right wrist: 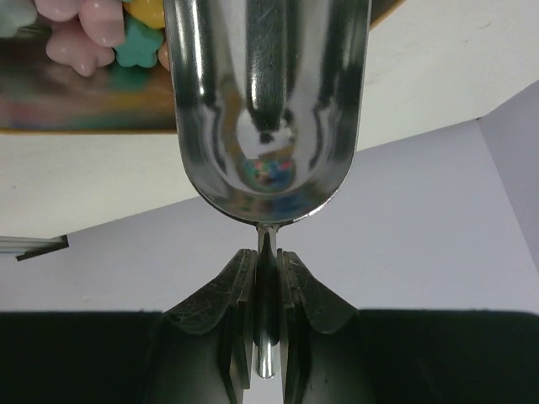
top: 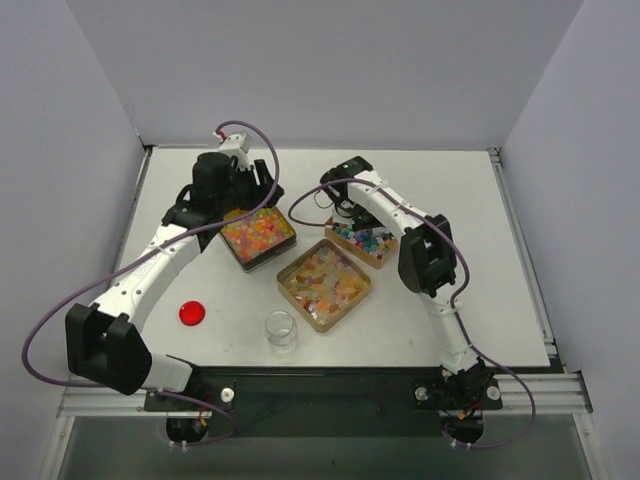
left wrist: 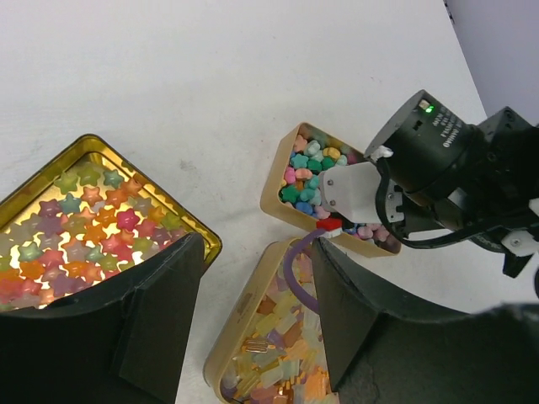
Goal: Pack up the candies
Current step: Scoop the fake candies from the storage box.
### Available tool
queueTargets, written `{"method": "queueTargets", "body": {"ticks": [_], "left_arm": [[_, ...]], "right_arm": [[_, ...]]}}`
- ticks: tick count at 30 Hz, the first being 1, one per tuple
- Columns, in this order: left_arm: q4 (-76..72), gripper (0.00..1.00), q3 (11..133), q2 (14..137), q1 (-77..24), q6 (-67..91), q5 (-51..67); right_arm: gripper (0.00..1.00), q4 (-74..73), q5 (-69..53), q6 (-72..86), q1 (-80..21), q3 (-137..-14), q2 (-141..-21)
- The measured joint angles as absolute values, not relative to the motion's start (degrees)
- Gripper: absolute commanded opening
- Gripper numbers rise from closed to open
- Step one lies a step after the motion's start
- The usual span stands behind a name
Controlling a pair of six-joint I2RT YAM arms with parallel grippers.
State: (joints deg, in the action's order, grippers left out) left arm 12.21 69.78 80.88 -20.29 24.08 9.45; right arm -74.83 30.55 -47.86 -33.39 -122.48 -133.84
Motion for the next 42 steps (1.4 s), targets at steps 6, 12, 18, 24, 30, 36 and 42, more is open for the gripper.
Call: {"method": "queueTargets", "body": {"ticks": [6, 12, 18, 24, 30, 36, 42], "left_arm": [[12.5, 0.67, 69.8, 77.6, -20.9, 22.2, 5.9], [13.2, 0.67, 69.8, 77.1, -20.8, 20.3, 4.2], [14.0, 0.67, 70.3, 77.2, -20.6, 19.4, 3.8], [14.9, 0.61, 70.5, 76.9, -19.7, 17.7, 2.1], [13.0, 0.27, 67.0, 76.7, -19.5, 16.1, -0.7], [12.9, 0.00, 65.0, 83.0, -16.8, 18.7, 0.6], [12.5, 0.00, 62.7, 89.2, -8.0, 26.5, 8.4]], "right_arm": [[0.00, -74.5, 27.0, -46.1, -33.2, -123.1, -136.0], [0.00, -74.4, 22.5, -43.4, -32.4, -123.2, -137.3], [0.00, -74.6, 18.6, -42.2, -32.4, -127.3, -141.3], [0.00, -74.5, 16.9, -43.3, -32.7, -129.5, -142.4], [0.00, -74.0, 16.0, -45.5, -33.5, -129.8, -142.4], [0.00, -72.8, 17.2, -48.6, -35.7, -130.6, -142.4], [0.00, -70.8, 19.9, -50.8, -37.1, -130.8, -142.4]]}}
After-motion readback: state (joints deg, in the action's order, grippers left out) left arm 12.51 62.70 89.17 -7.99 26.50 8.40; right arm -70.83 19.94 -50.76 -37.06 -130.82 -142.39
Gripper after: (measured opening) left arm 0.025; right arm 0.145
